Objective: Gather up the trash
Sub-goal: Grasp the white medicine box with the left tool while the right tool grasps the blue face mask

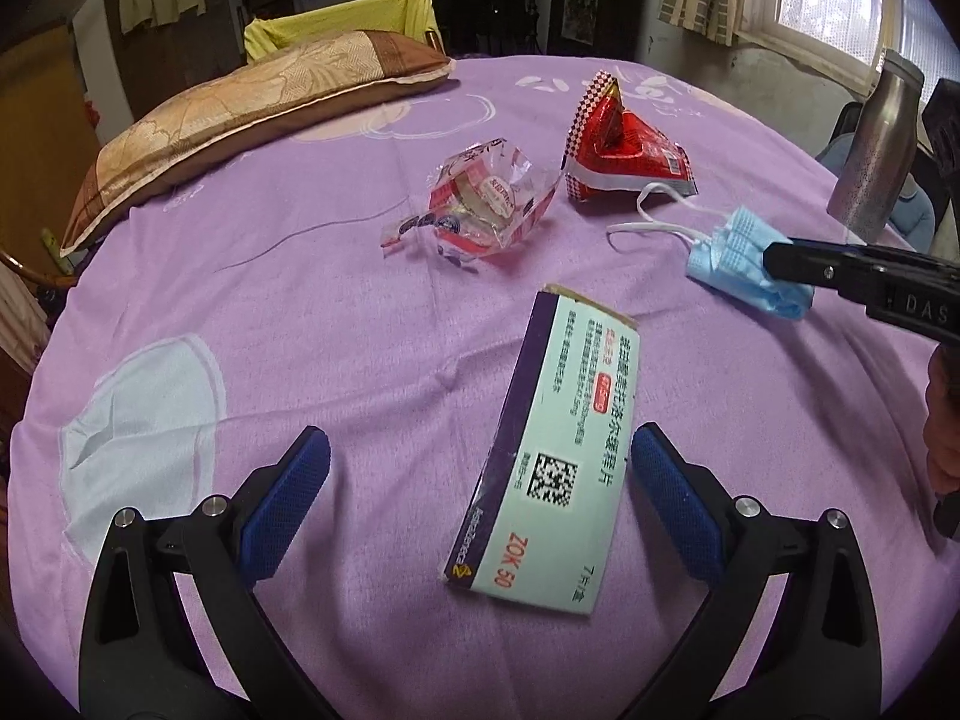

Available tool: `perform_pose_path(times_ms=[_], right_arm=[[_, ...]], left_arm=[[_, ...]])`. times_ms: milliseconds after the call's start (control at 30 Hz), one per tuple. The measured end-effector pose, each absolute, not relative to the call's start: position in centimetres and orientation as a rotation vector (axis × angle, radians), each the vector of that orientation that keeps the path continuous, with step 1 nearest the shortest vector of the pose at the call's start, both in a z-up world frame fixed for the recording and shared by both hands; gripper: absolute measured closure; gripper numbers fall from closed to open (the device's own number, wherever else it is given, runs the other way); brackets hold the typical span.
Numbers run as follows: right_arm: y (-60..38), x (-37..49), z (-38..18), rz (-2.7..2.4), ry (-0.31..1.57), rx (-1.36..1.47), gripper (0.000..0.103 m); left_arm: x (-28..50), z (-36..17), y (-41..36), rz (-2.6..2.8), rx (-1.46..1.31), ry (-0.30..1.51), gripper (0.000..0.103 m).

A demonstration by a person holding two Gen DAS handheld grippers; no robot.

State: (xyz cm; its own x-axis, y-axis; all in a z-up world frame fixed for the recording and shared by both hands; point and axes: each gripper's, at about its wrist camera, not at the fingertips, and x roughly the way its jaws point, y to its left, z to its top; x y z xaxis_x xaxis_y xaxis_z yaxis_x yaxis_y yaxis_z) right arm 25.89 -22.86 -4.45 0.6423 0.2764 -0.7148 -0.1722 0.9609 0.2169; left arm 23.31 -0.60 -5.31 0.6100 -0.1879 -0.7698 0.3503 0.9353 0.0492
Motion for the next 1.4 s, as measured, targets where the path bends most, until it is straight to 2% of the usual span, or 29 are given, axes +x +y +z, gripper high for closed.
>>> perform_pose_path(times_ms=[167, 267, 300, 333, 367, 500, 833, 1400], right_arm=[[-22.6, 26.2, -5.1, 0.240, 0.861, 0.118, 0.058], [-22.1, 26.4, -5.7, 0.240, 0.880, 0.088, 0.058], [-22.0, 26.4, -5.8, 0.243, 0.886, 0.079, 0.074], [-21.9, 26.3, -5.8, 0.243, 0.881, 0.077, 0.083], [-22.1, 26.0, -5.4, 0.232, 0.851, 0.087, 0.083], [-23.9, 25.0, -3.4, 0.212, 0.740, 0.154, 0.083], [-25.5, 22.9, -3.0, 0.216, 0.713, 0.248, 0.083], [-30.5, 1.8, 3.2, 0.160, 0.484, 0.284, 0.084]], left_arm=[[23.8, -5.7, -1.7, -0.331, 0.232, 0.871, 0.009], [23.8, -6.1, -2.2, -0.362, 0.241, 0.889, 0.028], [23.7, -6.1, -2.2, -0.374, 0.233, 0.889, 0.038], [23.6, -5.9, -2.1, -0.387, 0.222, 0.884, 0.046], [23.4, -5.7, -2.1, -0.393, 0.219, 0.881, 0.057], [22.7, -3.4, -0.5, -0.429, 0.113, 0.826, 0.057], [21.6, -1.0, 1.3, -0.461, 0.016, 0.778, 0.057], [10.7, 1.7, -4.4, -0.664, -0.008, 0.674, 0.057]])
